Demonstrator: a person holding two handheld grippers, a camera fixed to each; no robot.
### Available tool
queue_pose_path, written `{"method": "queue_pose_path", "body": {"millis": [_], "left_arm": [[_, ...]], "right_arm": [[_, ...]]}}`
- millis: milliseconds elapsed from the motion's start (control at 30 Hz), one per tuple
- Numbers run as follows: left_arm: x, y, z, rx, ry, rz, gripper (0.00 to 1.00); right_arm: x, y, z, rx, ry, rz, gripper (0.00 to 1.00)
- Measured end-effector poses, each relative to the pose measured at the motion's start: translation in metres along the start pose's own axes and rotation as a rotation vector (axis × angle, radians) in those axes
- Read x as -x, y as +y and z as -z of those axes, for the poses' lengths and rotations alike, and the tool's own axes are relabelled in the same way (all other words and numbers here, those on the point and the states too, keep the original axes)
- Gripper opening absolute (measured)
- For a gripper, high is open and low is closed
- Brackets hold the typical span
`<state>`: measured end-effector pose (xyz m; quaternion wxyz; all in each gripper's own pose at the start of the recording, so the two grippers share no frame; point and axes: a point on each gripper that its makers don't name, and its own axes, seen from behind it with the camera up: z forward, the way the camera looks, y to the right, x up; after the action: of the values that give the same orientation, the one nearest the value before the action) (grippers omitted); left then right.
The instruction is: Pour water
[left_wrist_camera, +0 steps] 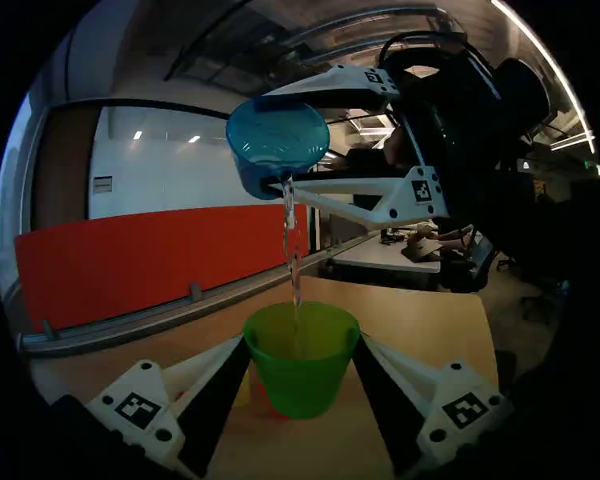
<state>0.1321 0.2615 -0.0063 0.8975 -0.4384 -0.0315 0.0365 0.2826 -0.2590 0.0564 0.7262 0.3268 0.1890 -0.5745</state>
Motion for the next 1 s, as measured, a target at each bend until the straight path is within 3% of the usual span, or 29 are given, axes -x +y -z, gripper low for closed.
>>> {"method": "queue_pose_path", "body": {"millis": [1000], "left_arm": [[0.0, 0.001, -0.001, 0.001, 0.005, 0.005, 0.86]], "right_arm": [[-0.004, 0.011, 0.001, 0.025, 0.002, 0.1, 0.92]]}}
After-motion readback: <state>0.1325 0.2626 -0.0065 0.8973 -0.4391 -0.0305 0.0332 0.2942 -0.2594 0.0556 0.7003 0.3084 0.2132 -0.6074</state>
